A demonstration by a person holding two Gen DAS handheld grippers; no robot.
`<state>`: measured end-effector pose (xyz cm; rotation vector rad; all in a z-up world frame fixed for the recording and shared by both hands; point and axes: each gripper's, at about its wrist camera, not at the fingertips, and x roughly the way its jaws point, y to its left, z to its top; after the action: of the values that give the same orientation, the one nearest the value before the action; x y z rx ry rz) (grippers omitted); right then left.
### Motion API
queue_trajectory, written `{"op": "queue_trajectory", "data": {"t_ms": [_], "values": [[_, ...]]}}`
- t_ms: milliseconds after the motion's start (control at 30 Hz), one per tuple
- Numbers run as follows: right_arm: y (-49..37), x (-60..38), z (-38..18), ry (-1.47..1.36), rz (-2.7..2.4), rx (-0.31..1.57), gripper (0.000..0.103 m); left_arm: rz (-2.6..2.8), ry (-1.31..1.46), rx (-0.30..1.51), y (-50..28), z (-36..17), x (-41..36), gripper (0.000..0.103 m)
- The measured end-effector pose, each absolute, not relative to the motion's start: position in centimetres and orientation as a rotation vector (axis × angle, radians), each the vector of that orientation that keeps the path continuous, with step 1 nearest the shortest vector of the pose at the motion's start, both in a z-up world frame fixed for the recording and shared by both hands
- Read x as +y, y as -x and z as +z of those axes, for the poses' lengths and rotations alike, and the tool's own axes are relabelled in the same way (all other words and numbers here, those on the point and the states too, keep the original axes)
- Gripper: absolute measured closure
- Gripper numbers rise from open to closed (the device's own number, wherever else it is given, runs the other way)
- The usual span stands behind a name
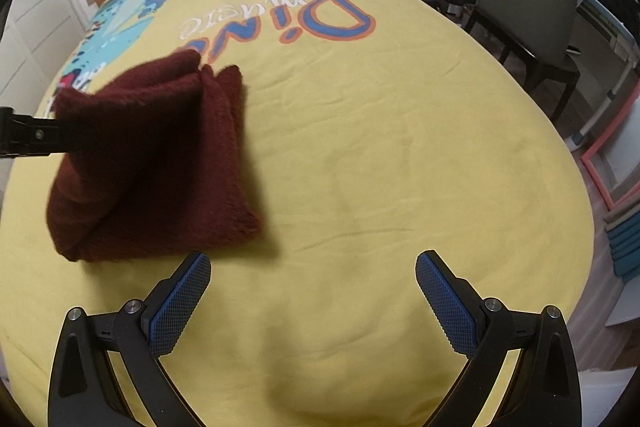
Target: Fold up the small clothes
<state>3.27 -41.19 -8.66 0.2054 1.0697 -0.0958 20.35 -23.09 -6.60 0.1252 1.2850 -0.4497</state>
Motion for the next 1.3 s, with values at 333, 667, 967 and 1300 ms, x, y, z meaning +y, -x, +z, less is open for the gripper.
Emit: {"op": "queue_trajectory", "data": {"t_ms": [333, 667, 967, 1300], "values": [[-7.6, -39.0, -3.0, -0.215, 0.035, 1.051, 0.001, -0.355, -0.096, 1.200, -20.2, -4.1, -14.7, 0.001], [-17.7, -32.0, -1.0, -0.177, 0.207, 1.166, 0.022, -0.321, -0.005, 1.231, -17.4, -6.4, -8.7, 0.001], [-19.8, -29.1, -7.8, -0.074, 0.203, 1.400, 0.041, -0.329, 0.011, 1.255, -16.8, -7.8, -7.8, 0.002], [-16.3, -33.9, -6.8, -0.276, 0.238, 1.282, 0.085, -0.321, -0.012, 1.290, -17.2, -9.7, -8.2, 0.002]]}}
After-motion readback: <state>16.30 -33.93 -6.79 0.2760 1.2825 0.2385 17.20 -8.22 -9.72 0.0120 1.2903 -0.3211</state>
